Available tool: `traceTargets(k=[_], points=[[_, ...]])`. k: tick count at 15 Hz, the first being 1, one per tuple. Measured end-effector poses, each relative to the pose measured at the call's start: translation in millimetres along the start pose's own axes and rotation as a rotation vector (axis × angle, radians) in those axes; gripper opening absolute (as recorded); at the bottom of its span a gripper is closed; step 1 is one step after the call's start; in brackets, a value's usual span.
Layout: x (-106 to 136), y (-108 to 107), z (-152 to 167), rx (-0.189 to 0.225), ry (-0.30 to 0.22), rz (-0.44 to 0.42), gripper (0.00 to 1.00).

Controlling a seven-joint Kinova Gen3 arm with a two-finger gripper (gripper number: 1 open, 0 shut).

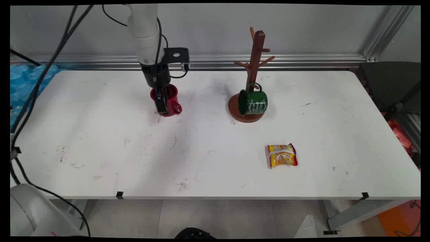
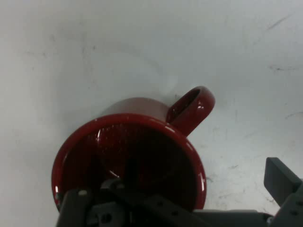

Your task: Pick up the green mug from the rack

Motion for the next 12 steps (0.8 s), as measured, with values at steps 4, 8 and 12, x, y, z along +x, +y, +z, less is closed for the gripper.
traceTargets(k=[4, 8, 12], points=[[-5.8, 2.7, -12.0, 0.006, 0.030, 0.018, 1.00], [-18.1, 7.8, -34.9, 0.017, 0.081, 0.038, 1.00], [-33.1, 13.9, -61.8, 0.026, 0.154, 0.047, 1.00]])
